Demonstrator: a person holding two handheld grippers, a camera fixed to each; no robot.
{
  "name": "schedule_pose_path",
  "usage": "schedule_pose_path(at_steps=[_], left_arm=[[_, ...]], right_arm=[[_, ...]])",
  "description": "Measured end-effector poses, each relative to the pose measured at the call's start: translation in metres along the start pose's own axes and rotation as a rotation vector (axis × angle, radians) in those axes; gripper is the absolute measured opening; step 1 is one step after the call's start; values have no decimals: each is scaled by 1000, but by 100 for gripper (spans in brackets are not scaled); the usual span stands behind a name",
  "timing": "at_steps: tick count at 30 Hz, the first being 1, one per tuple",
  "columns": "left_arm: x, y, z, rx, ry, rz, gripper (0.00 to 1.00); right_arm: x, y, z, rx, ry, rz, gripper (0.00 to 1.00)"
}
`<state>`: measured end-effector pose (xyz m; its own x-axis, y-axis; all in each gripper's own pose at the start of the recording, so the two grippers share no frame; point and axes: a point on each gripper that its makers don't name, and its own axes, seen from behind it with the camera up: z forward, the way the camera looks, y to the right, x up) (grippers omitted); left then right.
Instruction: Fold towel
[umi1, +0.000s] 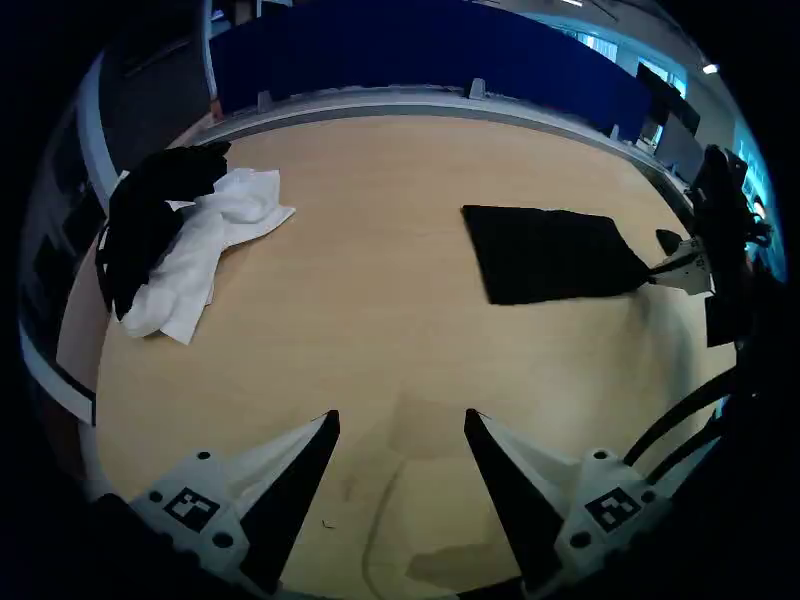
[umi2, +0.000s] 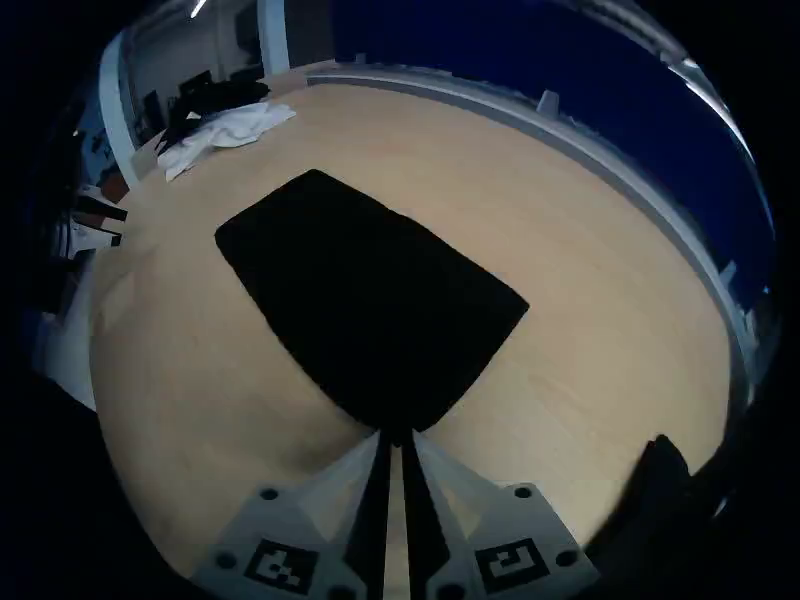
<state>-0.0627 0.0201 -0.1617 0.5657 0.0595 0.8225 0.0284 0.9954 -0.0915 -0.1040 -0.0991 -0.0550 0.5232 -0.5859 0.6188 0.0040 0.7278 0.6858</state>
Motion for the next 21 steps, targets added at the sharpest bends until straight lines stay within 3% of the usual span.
schedule_pose_path(at_steps=[8,21], left_arm=[[6,0,-6,-5,23,-21,92],[16,-1,-18,-17,72,-66,93]], right_arm=[[34,3,-14,-19,37,-55,8],[127,-12,-34,-11,125,-219,8]])
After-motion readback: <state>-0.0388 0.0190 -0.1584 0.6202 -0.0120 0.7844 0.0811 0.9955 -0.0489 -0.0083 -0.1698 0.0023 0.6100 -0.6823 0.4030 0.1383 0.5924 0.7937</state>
